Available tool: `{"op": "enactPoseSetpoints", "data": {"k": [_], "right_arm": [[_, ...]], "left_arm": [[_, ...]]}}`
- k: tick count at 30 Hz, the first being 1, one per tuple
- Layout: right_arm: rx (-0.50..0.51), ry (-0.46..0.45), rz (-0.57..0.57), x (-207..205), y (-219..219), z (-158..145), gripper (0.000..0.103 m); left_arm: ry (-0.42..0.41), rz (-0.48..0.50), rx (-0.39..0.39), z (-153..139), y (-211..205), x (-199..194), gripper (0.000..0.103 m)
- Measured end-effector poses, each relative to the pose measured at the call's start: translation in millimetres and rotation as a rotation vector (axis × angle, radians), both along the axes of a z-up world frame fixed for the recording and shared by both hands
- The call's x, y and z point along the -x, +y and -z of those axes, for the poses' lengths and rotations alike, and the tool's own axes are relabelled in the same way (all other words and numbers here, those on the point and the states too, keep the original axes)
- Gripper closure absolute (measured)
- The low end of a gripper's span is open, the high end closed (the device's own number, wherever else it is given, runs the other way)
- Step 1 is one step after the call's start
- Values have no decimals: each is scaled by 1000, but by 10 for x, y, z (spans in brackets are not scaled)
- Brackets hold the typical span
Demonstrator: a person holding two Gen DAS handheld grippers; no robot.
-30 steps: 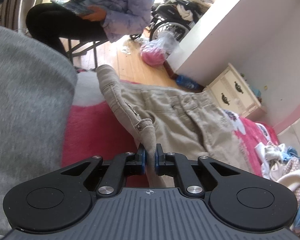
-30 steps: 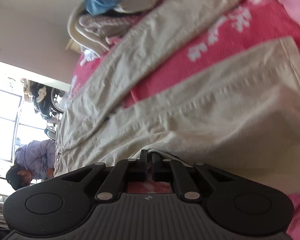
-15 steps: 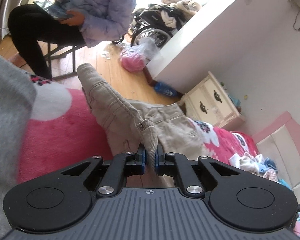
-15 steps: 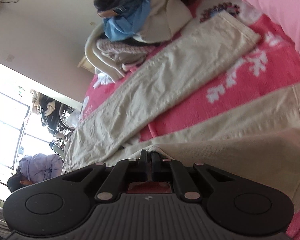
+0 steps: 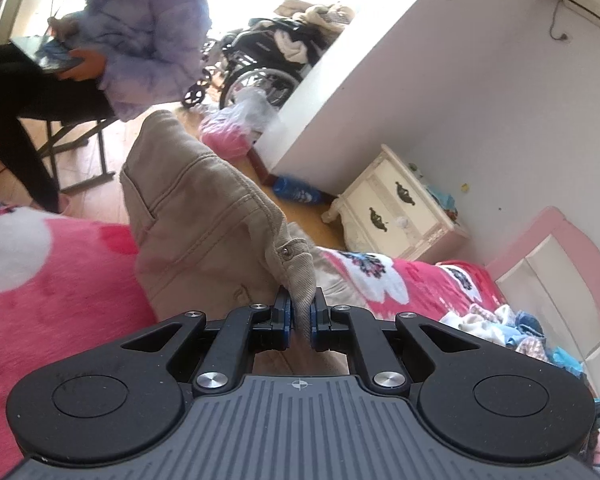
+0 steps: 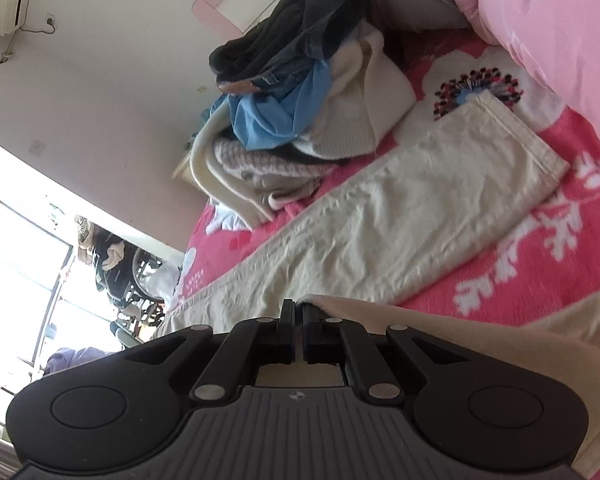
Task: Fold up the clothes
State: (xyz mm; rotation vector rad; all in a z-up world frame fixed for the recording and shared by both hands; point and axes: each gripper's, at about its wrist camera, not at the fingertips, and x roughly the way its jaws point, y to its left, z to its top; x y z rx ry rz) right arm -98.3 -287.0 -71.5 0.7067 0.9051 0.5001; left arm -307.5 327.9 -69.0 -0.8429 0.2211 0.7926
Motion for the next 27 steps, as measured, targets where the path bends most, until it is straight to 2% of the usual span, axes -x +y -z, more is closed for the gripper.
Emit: {"op": "enactPoseSetpoints", "data": {"k": [5,15,22,27], "right_arm": [[-4,-10,17,-152,20,-30,99],[16,-30,30,-615,125,-50,99],[47,-54,36,-1025,260,-54,99],[75,-53,38,-1357,386,54,99]], "left_arm": [[20,32,-61,-38,-9,-248,96],[18,68,-100,-60,52,-688,96],[30,93,-89,-7,183,-1090,96],[77,109,-84,111,277,-1418,96]]}}
